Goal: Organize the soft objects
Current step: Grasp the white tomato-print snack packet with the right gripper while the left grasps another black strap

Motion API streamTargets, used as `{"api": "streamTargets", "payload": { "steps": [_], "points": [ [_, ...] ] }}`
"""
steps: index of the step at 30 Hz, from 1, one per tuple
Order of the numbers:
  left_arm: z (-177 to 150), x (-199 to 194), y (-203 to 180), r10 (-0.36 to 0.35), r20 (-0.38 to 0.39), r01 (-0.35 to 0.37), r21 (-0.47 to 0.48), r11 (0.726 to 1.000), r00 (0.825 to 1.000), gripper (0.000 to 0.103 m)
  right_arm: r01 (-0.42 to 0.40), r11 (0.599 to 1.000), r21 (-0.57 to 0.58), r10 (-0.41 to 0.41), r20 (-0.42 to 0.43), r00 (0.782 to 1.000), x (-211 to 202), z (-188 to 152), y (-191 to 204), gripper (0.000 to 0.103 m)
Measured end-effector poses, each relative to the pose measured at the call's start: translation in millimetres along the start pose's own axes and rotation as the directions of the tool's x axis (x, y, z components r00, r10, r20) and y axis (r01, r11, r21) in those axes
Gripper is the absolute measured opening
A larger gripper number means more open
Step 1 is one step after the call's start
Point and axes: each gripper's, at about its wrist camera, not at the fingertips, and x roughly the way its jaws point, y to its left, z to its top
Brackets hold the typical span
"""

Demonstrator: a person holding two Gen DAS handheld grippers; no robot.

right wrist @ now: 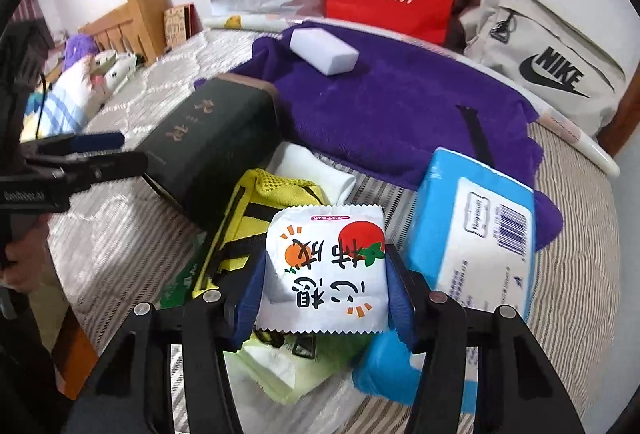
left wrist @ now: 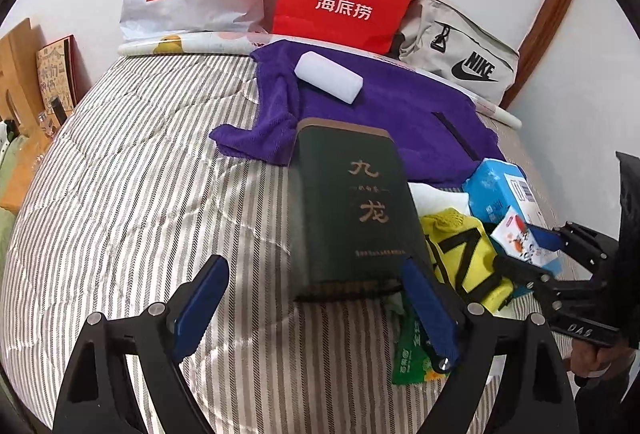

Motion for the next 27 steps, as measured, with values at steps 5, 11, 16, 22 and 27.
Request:
{"api": "streamTargets", "payload": {
  "steps": [5, 11, 16, 22, 27],
  "points": [
    [-10.1, -9.4, -12.8, -0.010, 0.000, 0.010, 0.024, 1.000, 1.000, 0.088, -0.006, 1.000, 0.015, 0.005, 0.056, 0.998, -23.6, -7.7, 2.7, 0.055],
    [-30.5, -13.2, -38.2, -0.015, -0.006, 0.015, 0.079, 0.997, 1.000, 0.087, 0.008, 1.000, 0.022, -0.010, 0.112, 0.994, -50.6, -25.9, 2.7, 0.055],
    [-48.5, -1.3, -57.8, -0.002, -0.044, 0.007, 0.118, 0.993, 0.999, 0.087, 0.026, 0.998, 0.054, -0.032, 0.132, 0.991, -64.4, -48.0, -7.5, 0.055],
    [-60.8, 10.5, -79.1, 0.013, -0.060, -0.004, 0.156, 0.988, 0.998, 0.087, 0.067, 0.992, 0.105, -0.082, 0.152, 0.985, -78.4, -59.7, -20.2, 0.055],
    [-64.7, 18.5, -83.1, 0.047, -0.077, -0.035, 0.152, 0.988, 0.996, 0.080, 0.062, 0.984, 0.164, -0.091, 0.174, 0.981, -88.8, -76.4, -30.7, 0.055]
  ]
}}
